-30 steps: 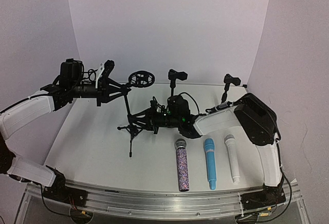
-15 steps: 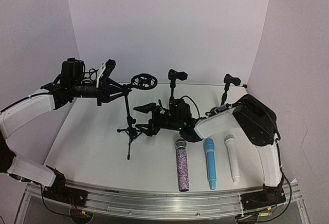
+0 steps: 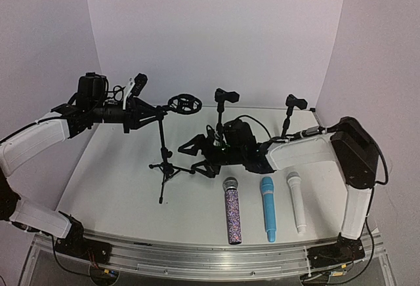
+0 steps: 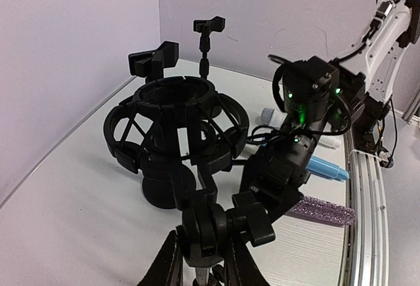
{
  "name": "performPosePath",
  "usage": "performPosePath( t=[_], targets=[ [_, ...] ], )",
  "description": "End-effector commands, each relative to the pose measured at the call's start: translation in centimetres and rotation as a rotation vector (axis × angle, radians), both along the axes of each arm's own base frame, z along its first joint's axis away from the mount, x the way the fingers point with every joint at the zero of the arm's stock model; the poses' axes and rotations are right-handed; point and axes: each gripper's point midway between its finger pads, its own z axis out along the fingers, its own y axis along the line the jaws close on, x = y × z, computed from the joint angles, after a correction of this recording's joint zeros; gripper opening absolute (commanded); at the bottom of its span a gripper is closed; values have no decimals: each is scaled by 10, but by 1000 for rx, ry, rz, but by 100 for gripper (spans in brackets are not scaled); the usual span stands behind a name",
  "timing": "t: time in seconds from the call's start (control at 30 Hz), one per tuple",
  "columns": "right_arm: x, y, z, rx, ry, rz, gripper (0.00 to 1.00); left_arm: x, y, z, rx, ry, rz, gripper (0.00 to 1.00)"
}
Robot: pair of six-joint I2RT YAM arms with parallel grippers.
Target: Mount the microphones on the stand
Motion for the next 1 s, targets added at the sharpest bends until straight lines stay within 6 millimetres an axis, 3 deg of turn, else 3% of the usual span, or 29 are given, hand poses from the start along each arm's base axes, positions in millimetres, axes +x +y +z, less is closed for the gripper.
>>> performPosePath(
  t=[0.0, 0.17, 0.27, 0.4, 0.6, 0.73, 0.97],
  targets=[
    [-30, -18, 25, -304, -431, 246, 87, 4, -4, 28, -49, -50, 0, 0],
    [-60, -14, 30, -503, -1056, 393, 86, 6, -4, 27, -51, -51, 3, 0],
    [-49, -8, 35, -544, -1247, 299, 80, 5, -4, 27, -51, -52, 3, 0],
    [-50, 21, 49, -542, -1514, 335, 73, 4, -3, 26, -50, -52, 5, 0],
    [-28, 34, 48, -641, -1652, 271, 72, 4, -3, 26, -57, -49, 9, 0],
    [-20, 45, 47, -650, -1670, 251, 56, 4, -3, 25, -61, -49, 10, 0],
    [-9, 55, 41, -690, -1684, 228, 51, 3, -3, 26, -66, -49, 8, 0]
  ],
)
